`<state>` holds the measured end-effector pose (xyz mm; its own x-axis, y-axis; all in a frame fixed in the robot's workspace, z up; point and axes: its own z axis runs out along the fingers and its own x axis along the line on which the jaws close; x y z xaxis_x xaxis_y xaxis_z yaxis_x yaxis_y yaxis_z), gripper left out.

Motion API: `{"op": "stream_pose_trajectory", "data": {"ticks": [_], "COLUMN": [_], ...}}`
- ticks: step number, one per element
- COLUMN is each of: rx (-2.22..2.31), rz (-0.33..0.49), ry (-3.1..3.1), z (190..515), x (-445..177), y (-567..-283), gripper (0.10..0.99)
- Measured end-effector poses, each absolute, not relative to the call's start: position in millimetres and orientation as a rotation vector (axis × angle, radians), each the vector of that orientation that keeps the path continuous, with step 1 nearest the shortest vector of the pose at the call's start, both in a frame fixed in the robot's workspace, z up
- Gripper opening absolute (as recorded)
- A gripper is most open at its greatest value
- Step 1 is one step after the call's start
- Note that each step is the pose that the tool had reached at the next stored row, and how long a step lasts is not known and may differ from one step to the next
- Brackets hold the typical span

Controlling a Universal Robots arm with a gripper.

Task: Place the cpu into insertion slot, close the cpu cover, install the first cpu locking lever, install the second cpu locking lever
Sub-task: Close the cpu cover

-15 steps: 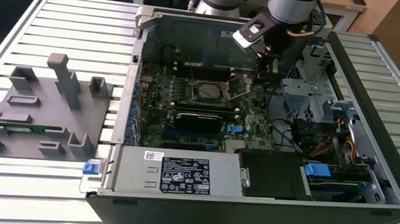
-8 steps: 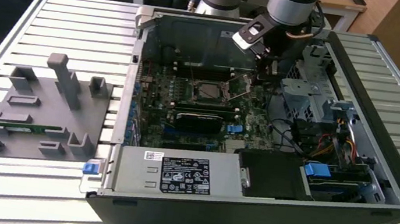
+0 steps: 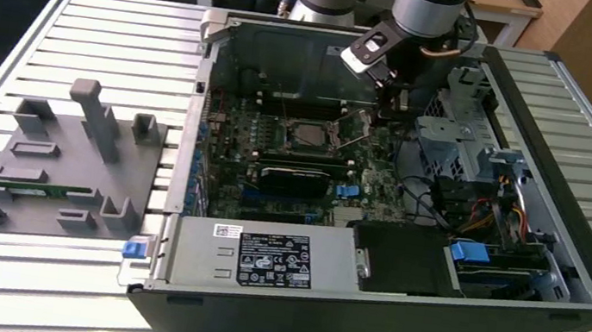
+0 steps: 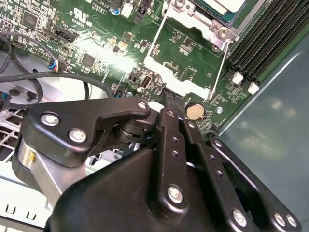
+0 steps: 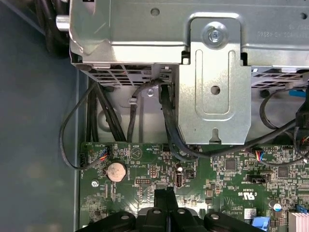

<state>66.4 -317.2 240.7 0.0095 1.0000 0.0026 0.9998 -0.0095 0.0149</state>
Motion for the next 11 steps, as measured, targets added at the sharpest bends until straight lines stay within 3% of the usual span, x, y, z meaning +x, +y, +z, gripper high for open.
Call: {"op": "stream_pose_trajectory", "data": {"ticks": [11], "rx": [2.226], "rz": [0.019], "ry": [2.205], "z": [240.7], "x": [63.5], "y": [-317.1], "gripper": [0.106]}}
